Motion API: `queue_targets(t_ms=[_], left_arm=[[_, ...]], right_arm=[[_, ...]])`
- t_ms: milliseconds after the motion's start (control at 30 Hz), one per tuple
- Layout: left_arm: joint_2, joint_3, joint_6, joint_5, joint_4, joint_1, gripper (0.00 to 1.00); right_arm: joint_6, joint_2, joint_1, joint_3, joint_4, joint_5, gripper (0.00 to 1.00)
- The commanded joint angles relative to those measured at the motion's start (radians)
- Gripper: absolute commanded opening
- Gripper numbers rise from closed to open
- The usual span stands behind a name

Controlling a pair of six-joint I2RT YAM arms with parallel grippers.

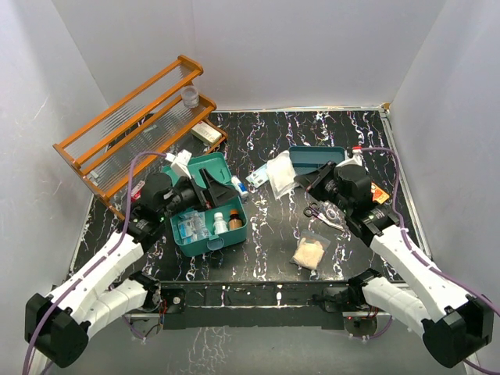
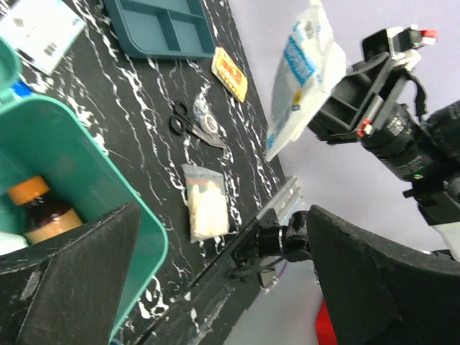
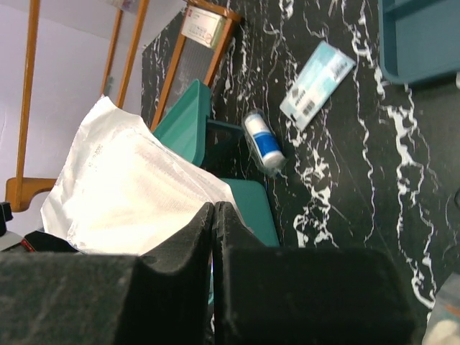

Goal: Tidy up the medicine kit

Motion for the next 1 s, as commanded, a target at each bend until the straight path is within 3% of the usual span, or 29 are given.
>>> queue_targets(t_ms=[0,233,500,667,967], left_arm=[[0.003,-0.018,-0.071,-0.071,0.108,-0.089,0.97],[0.164,-0.009,-0.103,-0.266,0.260,-0.233,0.92],[0.436,0.070,-0.068,-0.330,0.491,-0.275,0.89],[0.477,0.079,-0.033,-0.366,0.655,-0.288,0.83],[0.506,0.118,-0.043,-0.350,0.563,-0.287,0.79]], right_arm=[[0.131,-0.044,0.008,-0.056,0.017,-0.033,0.00],[0.165,-0.054,0.027,-0.124,0.123,-0.024,0.00],[0.174,-0.005,0.068,-0.155,0.205,0.085,0.00],[0.117,0.053,0.070,-0.120,0.200,0.101,0.00],[0.072,0.114,0.068,-0.033,0.165,0.110,0.00]])
